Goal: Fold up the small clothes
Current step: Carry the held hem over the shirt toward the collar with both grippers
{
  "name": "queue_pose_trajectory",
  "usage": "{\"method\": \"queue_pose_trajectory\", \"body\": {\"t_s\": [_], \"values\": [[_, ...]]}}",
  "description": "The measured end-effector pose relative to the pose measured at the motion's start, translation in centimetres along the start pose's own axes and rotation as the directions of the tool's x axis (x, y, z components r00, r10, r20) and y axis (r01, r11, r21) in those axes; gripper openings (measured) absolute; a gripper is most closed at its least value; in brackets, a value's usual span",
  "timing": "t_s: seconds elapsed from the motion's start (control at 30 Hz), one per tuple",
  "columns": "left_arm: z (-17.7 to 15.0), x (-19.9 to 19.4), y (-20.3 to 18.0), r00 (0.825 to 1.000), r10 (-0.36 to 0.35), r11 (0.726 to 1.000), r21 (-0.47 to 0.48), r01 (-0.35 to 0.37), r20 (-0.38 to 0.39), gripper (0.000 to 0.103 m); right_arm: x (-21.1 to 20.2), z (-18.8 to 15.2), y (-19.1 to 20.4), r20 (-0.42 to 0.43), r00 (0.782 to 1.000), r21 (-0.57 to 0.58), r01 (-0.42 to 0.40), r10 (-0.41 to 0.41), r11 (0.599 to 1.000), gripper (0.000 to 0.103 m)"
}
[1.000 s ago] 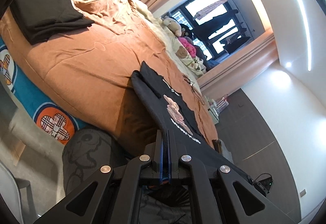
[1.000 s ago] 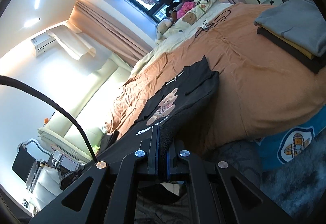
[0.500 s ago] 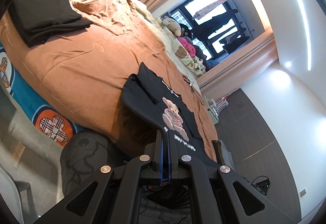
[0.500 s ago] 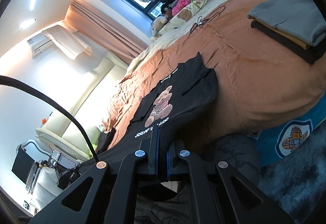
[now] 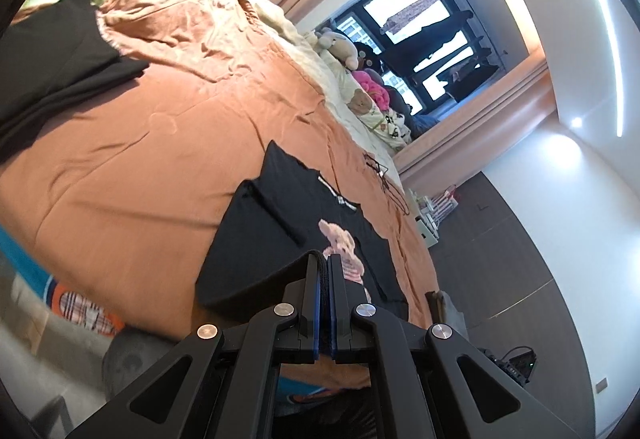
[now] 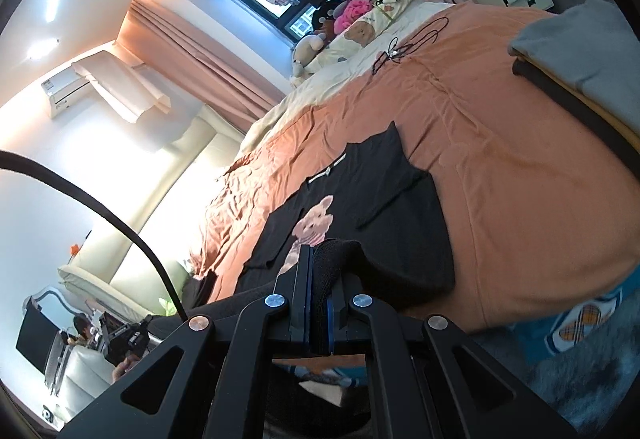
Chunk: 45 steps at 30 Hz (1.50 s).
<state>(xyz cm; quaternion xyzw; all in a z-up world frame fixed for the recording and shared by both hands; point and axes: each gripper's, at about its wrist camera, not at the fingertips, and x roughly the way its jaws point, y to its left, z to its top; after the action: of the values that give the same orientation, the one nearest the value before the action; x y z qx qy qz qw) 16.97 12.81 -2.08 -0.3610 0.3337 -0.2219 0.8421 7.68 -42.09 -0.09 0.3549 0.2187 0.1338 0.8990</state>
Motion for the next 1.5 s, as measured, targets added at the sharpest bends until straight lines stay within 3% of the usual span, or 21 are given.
{"method": "queue_pose_trajectory", "body": {"t_s": [0.67, 1.2, 1.5], "values": [[8.3, 13.8, 1.2, 0.992, 0.102, 0.995, 0.005, -0.102, -0.08, 0.002, 12.0, 7.8, -0.1, -0.096, 0.988, -0.026, 0.12, -0.122, 0.992, 0.002], [13.5, 24.1, 4.2, 0.969, 0.197, 0.98, -0.002, -0.199, -0.148, 0.002, 22.4, 14.4, -1.2, -0.176, 0.963, -0.067, 0.193, -0.202, 0.979, 0.002], [16.5, 30.5, 4.9, 0.95, 0.256, 0.967, 0.048, -0.251, -0.178, 0.002, 27.4, 17.1, -2.6, -0.195, 0.948, -0.073, 0.241, -0.251, 0.968, 0.002]]}}
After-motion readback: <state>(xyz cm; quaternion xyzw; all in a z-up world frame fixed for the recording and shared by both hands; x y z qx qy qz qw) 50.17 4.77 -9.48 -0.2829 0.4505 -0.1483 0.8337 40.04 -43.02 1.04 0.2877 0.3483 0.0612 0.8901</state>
